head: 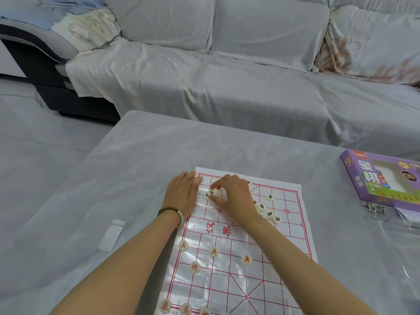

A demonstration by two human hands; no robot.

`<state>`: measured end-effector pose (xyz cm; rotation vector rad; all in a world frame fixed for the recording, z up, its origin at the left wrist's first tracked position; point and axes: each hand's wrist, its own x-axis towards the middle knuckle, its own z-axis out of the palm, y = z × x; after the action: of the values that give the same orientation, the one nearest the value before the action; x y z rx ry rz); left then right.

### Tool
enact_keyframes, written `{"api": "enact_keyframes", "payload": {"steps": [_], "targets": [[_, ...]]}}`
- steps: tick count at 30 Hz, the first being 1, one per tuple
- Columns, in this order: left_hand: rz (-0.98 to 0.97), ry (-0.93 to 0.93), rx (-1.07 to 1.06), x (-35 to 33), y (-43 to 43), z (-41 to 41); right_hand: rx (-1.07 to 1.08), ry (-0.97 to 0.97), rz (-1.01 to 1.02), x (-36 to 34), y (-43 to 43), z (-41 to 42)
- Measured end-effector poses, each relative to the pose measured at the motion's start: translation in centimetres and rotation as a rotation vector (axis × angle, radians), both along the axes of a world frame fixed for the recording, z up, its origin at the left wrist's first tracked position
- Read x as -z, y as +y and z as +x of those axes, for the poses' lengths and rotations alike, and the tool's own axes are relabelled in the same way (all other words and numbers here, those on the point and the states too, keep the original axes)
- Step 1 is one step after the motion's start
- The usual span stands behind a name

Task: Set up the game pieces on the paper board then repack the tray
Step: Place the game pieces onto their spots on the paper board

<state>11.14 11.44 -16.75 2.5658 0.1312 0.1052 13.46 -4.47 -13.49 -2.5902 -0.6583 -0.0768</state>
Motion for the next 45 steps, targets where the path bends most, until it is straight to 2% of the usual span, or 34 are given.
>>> {"api": "enact_keyframes", "payload": {"steps": [2, 7, 11, 16, 25, 45], "targets": [[0.017, 0.023, 0.011, 0.2, 0.6, -0.9, -0.054, 0.037, -0.036, 0.0, -0.1, -0.8], [0.201, 0.035, 0.129, 0.8, 3.6, -4.0, -0.125, 0.08, -0.074, 0.2, 0.6, -2.2], [0.169, 0.022, 0.073, 0.6, 3.6, -4.5, -0.154, 0.121, -0.078, 0.5, 1.2, -2.9], [0.097, -0.008, 0.035, 0.6, 3.5, -4.3, -0.024, 0.086, -0.097, 0.9, 1.4, -3.6], [0.105, -0.019, 0.028, 0.7, 3.6, -4.2, 0.014, 0.13, 0.013, 0.8, 2.5, -3.9], [0.113, -0.038, 0.021, 1.0, 3.6, -4.2, 0.042, 0.171, 0.041, 1.4, 4.0, -3.4]]}}
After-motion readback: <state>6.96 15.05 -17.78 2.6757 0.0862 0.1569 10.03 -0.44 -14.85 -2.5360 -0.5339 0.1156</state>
